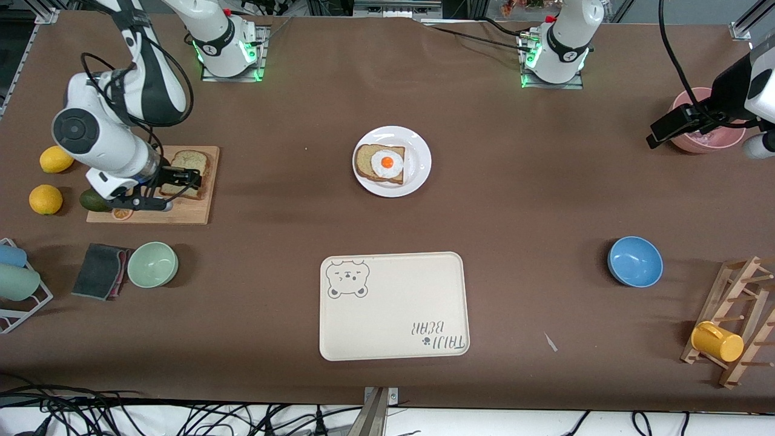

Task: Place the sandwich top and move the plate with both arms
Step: 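Lower the right gripper onto the bread slice on the cutting board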

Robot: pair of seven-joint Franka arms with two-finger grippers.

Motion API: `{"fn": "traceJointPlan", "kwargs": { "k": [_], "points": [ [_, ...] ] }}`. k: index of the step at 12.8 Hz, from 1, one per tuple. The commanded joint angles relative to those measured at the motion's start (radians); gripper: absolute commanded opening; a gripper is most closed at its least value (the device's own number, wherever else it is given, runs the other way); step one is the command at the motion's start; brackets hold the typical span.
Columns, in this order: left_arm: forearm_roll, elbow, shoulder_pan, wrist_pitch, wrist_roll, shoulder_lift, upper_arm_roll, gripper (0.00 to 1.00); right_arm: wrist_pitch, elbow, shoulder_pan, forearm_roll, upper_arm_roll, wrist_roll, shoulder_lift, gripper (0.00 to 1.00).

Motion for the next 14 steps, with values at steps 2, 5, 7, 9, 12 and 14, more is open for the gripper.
{"fn": "traceJointPlan", "kwargs": {
  "k": [2, 5, 7, 9, 12, 14],
  "points": [
    [0.012, -0.01, 0.002, -0.01, 0.003, -0.015, 0.004, 1.0, 0.07, -0.027, 0.001, -0.01, -0.005, 0.104, 0.045, 0.73],
    [0.013, -0.009, 0.0, -0.01, 0.0, -0.014, -0.001, 1.0, 0.084, -0.029, -0.001, -0.012, -0.005, 0.124, 0.097, 0.71],
    [0.013, -0.007, 0.002, -0.01, -0.003, -0.014, -0.002, 1.0, 0.093, -0.029, -0.001, -0.012, -0.005, 0.132, 0.12, 0.68],
    [0.013, -0.007, 0.0, -0.01, -0.008, -0.012, -0.002, 1.0, 0.092, -0.029, 0.005, -0.018, -0.005, 0.184, 0.136, 0.68],
    [0.015, -0.007, 0.0, -0.009, -0.006, -0.009, 0.004, 1.0, 0.084, -0.03, 0.007, -0.021, -0.007, 0.189, 0.136, 0.68],
    [0.013, -0.007, 0.0, -0.007, -0.005, -0.008, 0.002, 1.0, 0.081, -0.03, 0.005, -0.024, -0.007, 0.19, 0.151, 0.68]
  ]
}}
